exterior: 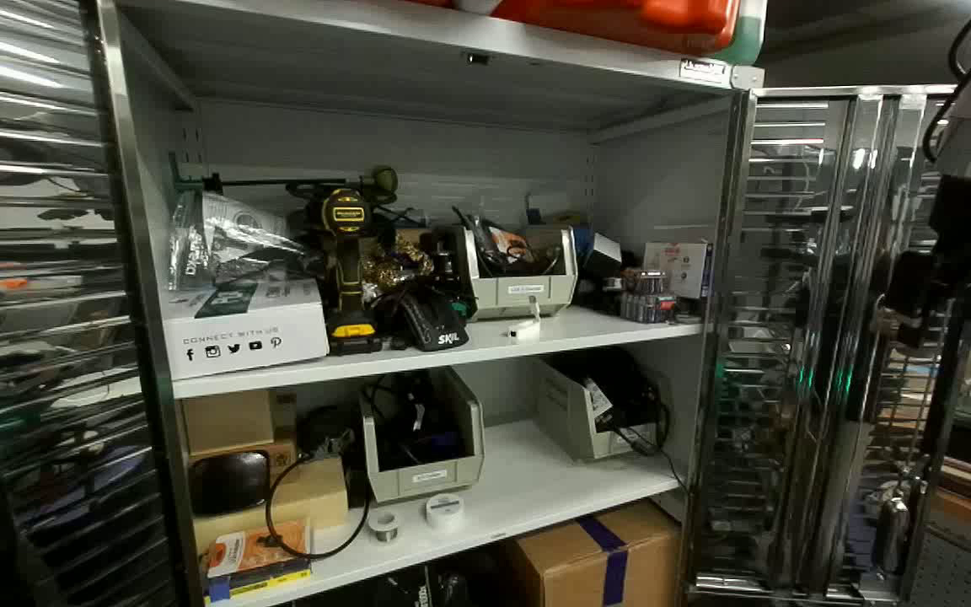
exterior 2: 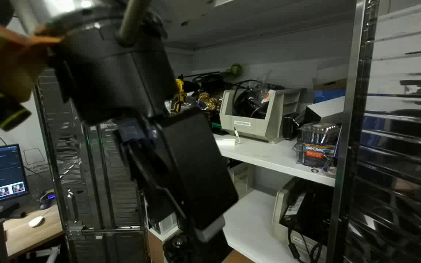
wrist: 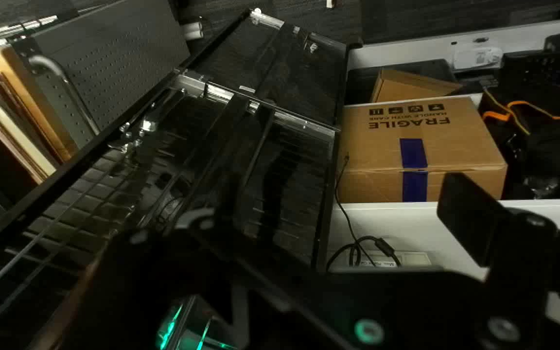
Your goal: Pick the white object and put it in the box
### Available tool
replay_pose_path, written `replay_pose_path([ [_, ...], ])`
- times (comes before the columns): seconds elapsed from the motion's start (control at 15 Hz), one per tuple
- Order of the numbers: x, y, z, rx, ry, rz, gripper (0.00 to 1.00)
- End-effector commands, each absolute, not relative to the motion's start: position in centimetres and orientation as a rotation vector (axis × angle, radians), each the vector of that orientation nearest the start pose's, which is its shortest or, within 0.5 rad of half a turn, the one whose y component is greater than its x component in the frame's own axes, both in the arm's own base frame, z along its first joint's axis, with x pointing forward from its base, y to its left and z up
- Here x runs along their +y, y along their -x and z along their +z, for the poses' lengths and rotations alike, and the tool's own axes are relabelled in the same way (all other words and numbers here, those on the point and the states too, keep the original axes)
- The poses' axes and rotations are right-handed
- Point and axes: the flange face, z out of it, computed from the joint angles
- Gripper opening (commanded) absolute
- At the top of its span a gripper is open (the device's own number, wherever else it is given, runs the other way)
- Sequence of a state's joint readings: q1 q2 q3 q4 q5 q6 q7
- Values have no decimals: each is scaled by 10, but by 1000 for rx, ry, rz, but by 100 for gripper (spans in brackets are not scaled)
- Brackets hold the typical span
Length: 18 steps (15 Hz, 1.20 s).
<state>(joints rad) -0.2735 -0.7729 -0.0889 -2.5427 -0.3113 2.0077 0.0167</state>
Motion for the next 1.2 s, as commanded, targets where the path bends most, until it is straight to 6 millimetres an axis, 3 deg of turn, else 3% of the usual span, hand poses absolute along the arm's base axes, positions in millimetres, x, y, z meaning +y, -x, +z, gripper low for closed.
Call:
replay_pose_path([
  [0.0, -143, -313, 542, 446, 3364, -342, 100],
  [0.53, -143, -312, 547, 449, 3364, -361, 100],
  [0.6, -142, -317, 544, 528, 3349, -370, 100],
  [0.87, -116, -357, 518, 722, 3263, -339, 100],
  [1.13, -68, -417, 501, 698, 3259, -356, 100],
])
